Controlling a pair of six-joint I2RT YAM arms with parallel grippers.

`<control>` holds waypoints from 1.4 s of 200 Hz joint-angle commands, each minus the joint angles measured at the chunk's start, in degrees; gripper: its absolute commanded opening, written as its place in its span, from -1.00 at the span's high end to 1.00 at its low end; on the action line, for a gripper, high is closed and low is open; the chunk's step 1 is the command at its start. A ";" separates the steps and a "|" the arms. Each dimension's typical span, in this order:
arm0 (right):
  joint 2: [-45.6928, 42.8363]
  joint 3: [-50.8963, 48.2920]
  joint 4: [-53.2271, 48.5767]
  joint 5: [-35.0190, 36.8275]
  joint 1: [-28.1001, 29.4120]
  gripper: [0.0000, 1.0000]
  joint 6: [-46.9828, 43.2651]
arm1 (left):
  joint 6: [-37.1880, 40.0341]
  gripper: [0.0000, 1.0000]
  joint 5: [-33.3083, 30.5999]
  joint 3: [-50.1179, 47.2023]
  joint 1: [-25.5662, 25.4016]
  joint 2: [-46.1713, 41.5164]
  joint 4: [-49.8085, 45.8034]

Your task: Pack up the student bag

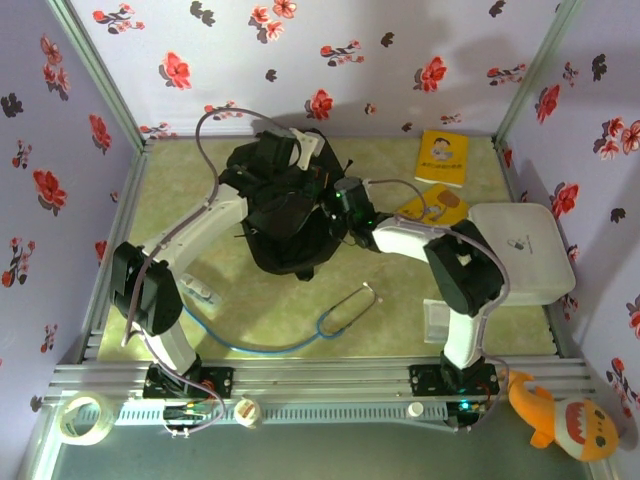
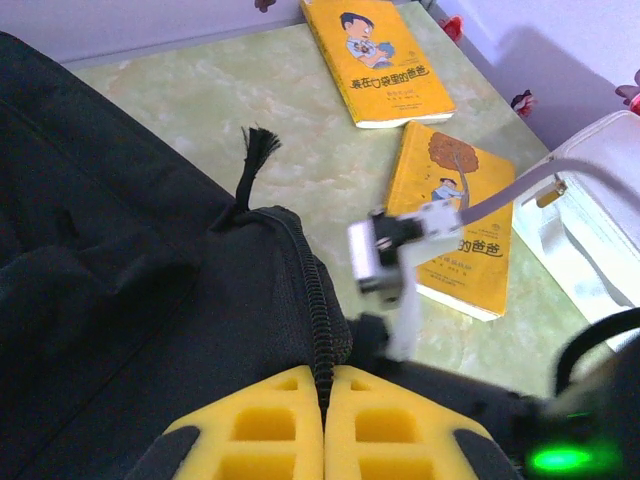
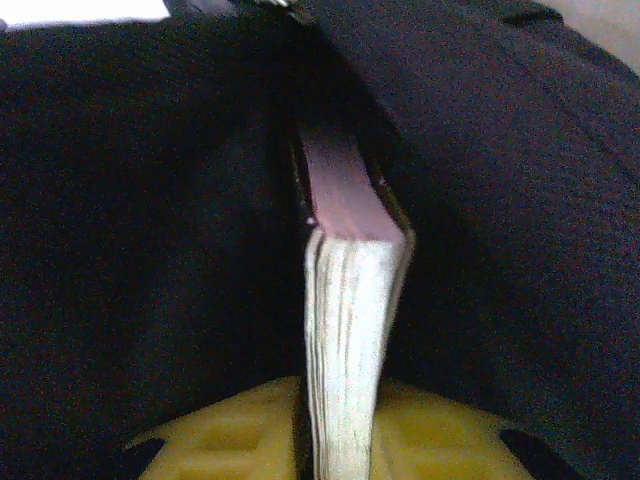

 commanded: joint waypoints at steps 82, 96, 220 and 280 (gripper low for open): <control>6.63 3.34 10.24 -2.92 1.28 0.72 6.86 | -3.49 0.95 0.59 4.90 0.44 0.60 1.87; 5.83 2.51 8.80 -2.09 1.21 0.72 5.31 | -3.54 0.95 -0.10 4.68 0.76 0.37 1.28; -2.11 -2.17 -15.68 -1.95 0.82 0.07 1.17 | -3.76 0.95 1.46 3.37 1.56 0.36 1.23; 2.67 2.27 -16.66 -2.37 0.84 0.22 -1.71 | -4.47 0.95 3.64 3.43 1.33 0.76 1.57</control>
